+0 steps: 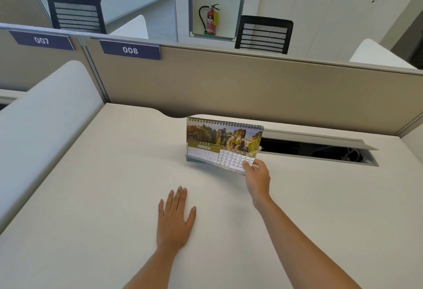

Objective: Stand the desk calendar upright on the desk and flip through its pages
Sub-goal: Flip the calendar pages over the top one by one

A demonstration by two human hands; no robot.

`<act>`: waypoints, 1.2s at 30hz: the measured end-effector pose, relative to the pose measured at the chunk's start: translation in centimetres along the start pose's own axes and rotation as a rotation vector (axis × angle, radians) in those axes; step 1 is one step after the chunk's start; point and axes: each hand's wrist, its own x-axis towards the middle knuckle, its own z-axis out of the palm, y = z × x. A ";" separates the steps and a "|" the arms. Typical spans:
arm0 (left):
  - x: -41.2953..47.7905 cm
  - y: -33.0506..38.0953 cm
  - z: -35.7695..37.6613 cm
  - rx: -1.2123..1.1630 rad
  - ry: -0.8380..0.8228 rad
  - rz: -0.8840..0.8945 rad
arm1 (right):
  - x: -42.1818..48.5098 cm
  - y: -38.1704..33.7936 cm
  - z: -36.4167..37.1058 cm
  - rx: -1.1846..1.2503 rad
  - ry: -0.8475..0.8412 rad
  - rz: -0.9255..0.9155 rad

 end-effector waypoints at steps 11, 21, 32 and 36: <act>0.0 0.0 -0.2 -0.011 -0.001 0.002 | 1.6 -8.9 -6.2 0.765 -0.519 0.216; 0.1 -0.1 0.1 -0.015 -0.013 -0.002 | 3.5 -12.8 -5.7 0.738 -0.383 0.233; 0.0 -0.3 0.3 -0.012 0.004 0.008 | 4.0 -13.3 -3.7 0.307 -0.313 -0.029; 0.1 -0.3 0.4 -0.018 0.004 0.013 | 5.1 -12.1 -2.7 -0.179 -0.198 -0.329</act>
